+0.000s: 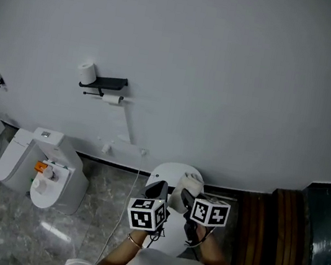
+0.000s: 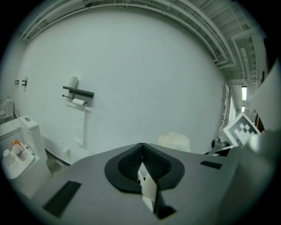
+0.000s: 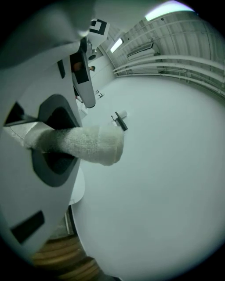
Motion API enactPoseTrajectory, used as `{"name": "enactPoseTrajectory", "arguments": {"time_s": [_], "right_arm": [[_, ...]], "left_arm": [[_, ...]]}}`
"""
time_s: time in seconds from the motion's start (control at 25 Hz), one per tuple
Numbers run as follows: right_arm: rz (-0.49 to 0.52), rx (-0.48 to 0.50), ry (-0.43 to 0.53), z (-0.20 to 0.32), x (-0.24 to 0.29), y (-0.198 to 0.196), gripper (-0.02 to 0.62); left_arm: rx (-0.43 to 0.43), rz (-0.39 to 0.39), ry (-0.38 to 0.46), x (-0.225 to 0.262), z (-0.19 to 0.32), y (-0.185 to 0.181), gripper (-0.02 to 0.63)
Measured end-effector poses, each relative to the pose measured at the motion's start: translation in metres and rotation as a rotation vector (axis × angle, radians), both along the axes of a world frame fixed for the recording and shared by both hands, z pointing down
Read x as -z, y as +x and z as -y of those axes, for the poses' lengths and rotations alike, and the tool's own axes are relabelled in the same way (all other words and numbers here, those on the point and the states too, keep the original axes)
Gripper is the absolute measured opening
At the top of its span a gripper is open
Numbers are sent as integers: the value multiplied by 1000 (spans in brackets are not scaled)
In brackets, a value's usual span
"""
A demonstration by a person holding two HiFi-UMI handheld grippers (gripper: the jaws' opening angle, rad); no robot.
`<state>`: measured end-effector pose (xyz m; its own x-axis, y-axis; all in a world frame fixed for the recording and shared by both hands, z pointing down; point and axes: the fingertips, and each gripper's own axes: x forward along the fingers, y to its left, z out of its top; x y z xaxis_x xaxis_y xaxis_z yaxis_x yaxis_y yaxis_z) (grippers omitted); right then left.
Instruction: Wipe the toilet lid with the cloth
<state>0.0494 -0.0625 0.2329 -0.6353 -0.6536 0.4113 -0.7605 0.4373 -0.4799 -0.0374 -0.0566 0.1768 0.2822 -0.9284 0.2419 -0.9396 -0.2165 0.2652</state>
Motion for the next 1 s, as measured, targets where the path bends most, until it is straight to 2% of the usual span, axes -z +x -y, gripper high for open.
{"name": "enactPoseTrajectory", "arguments": {"time_s": [0.28, 0.48, 0.68, 1.0], "right_arm": [[-74, 22, -25, -12, -20, -11, 97], [-51, 31, -56, -11, -25, -19, 97], [-88, 25, -27, -5, -21, -20, 97], [-75, 11, -26, -2, -16, -15, 97]], "left_arm": [[18, -20, -44, -20, -11, -8, 12], [15, -13, -68, -27, -6, -10, 12], [3, -5, -57, -24, 0, -8, 12], [-10, 2, -63, -26, 5, -4, 12]]}}
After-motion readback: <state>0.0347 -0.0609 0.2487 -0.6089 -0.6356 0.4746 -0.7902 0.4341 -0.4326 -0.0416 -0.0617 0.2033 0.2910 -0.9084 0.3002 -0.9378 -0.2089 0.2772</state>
